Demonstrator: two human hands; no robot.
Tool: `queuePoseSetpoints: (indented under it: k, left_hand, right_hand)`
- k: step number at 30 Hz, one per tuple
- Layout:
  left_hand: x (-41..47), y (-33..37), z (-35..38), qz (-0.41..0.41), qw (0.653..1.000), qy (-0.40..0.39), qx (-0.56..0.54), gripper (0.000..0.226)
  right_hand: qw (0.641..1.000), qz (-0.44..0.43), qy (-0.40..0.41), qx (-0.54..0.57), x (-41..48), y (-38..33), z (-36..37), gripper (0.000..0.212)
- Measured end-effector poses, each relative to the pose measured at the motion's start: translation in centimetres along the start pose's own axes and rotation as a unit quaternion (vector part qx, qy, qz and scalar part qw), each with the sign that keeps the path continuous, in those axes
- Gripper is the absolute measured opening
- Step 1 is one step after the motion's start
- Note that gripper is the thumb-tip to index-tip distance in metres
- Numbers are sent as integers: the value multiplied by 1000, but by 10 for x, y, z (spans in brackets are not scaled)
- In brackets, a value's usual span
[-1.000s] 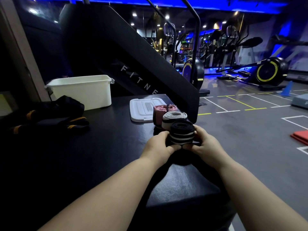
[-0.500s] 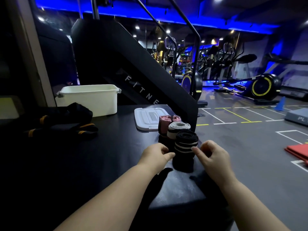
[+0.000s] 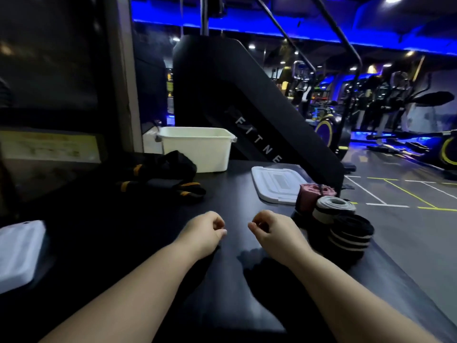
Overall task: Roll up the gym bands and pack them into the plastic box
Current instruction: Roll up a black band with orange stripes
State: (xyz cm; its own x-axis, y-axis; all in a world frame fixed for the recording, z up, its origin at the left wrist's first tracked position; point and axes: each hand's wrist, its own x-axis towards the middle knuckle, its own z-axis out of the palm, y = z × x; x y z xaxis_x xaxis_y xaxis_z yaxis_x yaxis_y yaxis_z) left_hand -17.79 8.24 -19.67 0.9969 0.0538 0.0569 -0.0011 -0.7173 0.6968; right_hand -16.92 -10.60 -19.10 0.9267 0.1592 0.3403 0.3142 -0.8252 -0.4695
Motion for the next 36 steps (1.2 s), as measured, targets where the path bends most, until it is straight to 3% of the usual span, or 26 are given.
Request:
queuePoseSetpoints:
  k: [6, 12, 18, 23, 28, 33, 36]
  left_hand:
    - [22, -47, -47, -57, 996, 60, 19, 18]
    - [56, -71, -68, -101, 989, 105, 37, 25]
    - [81, -84, -89, -102, 958, 230, 134, 42]
    - [101, -113, -90, -97, 974, 176, 101, 59]
    - [107, -120, -88, -102, 970, 205, 85, 37]
    - [104, -112, -87, -33, 964, 260, 43, 25]
    - [104, -108, -85, 1, 969, 247, -25, 20]
  right_hand:
    - [998, -14, -64, 10, 55, -41, 49, 20]
    - [996, -1, -70, 51, 104, -67, 90, 13]
    - [992, 41, -37, 114, 141, -85, 121, 38]
    - [997, 41, -25, 66, 165, -96, 138, 48]
    - [997, 50, -61, 1, 174, -103, 146, 46]
    - [991, 19, -16, 133, 170, -104, 139, 37]
    - [944, -15, -22, 330, 165, -101, 131, 29]
